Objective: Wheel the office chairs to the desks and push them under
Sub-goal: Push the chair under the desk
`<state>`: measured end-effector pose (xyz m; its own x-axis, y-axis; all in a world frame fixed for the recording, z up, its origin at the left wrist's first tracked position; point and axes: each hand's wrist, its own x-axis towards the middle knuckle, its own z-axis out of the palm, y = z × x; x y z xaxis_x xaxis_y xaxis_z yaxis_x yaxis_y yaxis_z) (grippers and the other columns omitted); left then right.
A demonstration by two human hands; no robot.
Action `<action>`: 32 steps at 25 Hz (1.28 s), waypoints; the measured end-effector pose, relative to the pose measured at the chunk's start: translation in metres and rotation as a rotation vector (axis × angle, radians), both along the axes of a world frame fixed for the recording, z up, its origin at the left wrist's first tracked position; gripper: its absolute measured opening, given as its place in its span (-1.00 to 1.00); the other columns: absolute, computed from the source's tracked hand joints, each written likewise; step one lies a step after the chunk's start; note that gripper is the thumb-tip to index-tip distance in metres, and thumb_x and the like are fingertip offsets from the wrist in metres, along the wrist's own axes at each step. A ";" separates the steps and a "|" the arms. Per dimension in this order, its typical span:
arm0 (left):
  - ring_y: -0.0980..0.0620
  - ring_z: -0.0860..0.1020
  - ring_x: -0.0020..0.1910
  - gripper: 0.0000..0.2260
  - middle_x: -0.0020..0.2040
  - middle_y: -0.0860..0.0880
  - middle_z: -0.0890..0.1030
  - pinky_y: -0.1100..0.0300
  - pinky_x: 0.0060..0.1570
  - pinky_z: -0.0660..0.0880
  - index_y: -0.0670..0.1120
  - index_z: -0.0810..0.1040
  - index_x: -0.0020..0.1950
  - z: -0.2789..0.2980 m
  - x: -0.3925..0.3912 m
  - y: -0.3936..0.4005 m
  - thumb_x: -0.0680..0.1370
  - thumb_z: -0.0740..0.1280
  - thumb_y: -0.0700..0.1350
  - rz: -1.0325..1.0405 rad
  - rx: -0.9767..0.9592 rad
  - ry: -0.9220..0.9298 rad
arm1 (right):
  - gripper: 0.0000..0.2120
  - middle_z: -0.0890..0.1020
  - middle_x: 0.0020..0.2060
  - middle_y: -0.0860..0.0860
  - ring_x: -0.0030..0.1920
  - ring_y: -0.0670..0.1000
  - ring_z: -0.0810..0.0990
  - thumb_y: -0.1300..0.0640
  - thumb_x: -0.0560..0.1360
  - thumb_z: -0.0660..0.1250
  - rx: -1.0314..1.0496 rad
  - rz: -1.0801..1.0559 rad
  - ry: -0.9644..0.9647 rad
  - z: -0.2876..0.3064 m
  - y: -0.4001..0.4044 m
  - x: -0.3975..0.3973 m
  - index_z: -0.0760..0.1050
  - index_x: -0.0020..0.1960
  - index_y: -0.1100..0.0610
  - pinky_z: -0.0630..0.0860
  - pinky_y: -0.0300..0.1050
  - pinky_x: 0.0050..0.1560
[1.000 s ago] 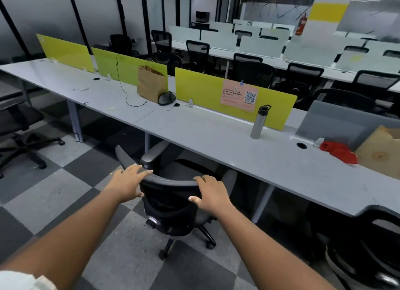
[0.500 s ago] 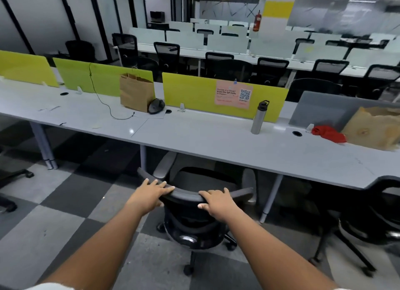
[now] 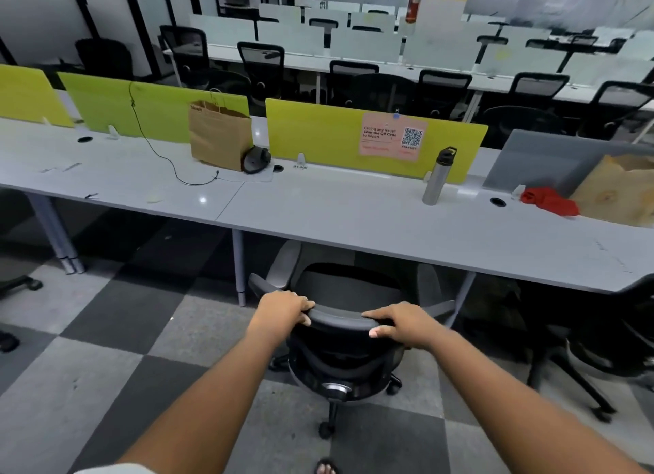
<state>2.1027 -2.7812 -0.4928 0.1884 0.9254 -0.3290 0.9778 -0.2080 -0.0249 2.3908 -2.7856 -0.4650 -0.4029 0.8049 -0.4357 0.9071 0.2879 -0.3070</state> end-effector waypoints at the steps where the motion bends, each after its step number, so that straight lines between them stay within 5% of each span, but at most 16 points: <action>1: -0.03 0.49 0.36 -0.49 0.33 0.01 0.58 0.07 0.15 0.42 0.18 0.42 0.50 0.002 -0.004 -0.001 0.57 0.30 0.27 -0.031 0.014 0.009 | -0.50 0.61 0.31 -0.16 0.35 -0.06 0.53 -0.24 0.46 0.46 -0.073 -0.033 0.046 0.004 0.006 0.001 0.53 0.38 -0.22 0.41 -0.08 0.38; 3: -0.09 0.23 0.57 -0.32 0.48 -0.05 0.45 -0.23 0.48 0.15 0.14 0.38 0.54 0.000 -0.018 -0.006 0.49 0.13 0.44 -0.154 0.081 0.074 | -0.50 0.67 0.15 -0.27 0.24 -0.17 0.59 -0.44 0.29 0.49 -0.169 -0.139 0.171 0.007 0.020 -0.011 0.65 0.16 -0.30 0.46 -0.23 0.27; 6: -0.16 -0.21 0.63 -0.07 0.65 -0.15 0.08 -0.49 0.37 -0.35 0.12 0.16 0.63 0.002 -0.063 -0.005 0.35 -0.11 0.56 -0.190 0.199 0.158 | -0.24 0.66 0.20 -0.23 0.26 -0.18 0.57 -0.65 0.16 0.36 -0.119 -0.181 0.262 -0.001 0.050 -0.074 0.66 0.20 -0.24 0.44 -0.16 0.34; 9: -0.15 -0.25 0.63 -0.06 0.67 -0.13 -0.01 -0.49 0.38 -0.32 0.11 0.01 0.66 0.012 -0.138 0.009 0.38 -0.16 0.57 -0.067 0.211 0.163 | -0.09 0.58 0.36 -0.09 0.37 -0.02 0.52 -0.66 0.26 0.21 0.051 0.010 0.160 -0.010 0.079 -0.170 0.49 0.43 -0.13 0.44 -0.04 0.34; 17: -0.13 -0.21 0.64 -0.21 0.67 -0.12 -0.04 -0.47 0.43 -0.26 0.10 -0.07 0.67 0.050 -0.396 -0.035 0.55 -0.02 0.47 0.543 0.127 0.216 | -0.33 0.56 0.37 0.07 0.37 0.14 0.50 -0.40 0.55 0.20 0.273 0.436 0.149 0.026 0.132 -0.459 0.34 0.55 -0.07 0.46 0.08 0.28; 24: -0.14 -0.18 0.64 -0.25 0.66 -0.15 -0.10 -0.45 0.46 -0.25 0.10 -0.04 0.67 0.035 -0.635 -0.164 0.59 0.12 0.40 1.036 0.143 0.136 | -0.39 0.57 0.34 0.06 0.35 0.15 0.50 -0.25 0.59 0.26 0.346 0.755 0.125 0.022 0.067 -0.763 0.28 0.57 -0.04 0.45 0.09 0.27; 32: -0.17 -0.18 0.64 -0.23 0.66 -0.16 -0.09 -0.44 0.47 -0.19 0.09 -0.06 0.67 0.063 -0.881 -0.294 0.59 0.20 0.34 1.252 0.143 0.164 | -0.37 0.59 0.30 0.08 0.32 0.17 0.52 -0.30 0.57 0.25 0.407 0.881 0.093 0.031 -0.011 -1.045 0.31 0.54 -0.02 0.48 0.08 0.17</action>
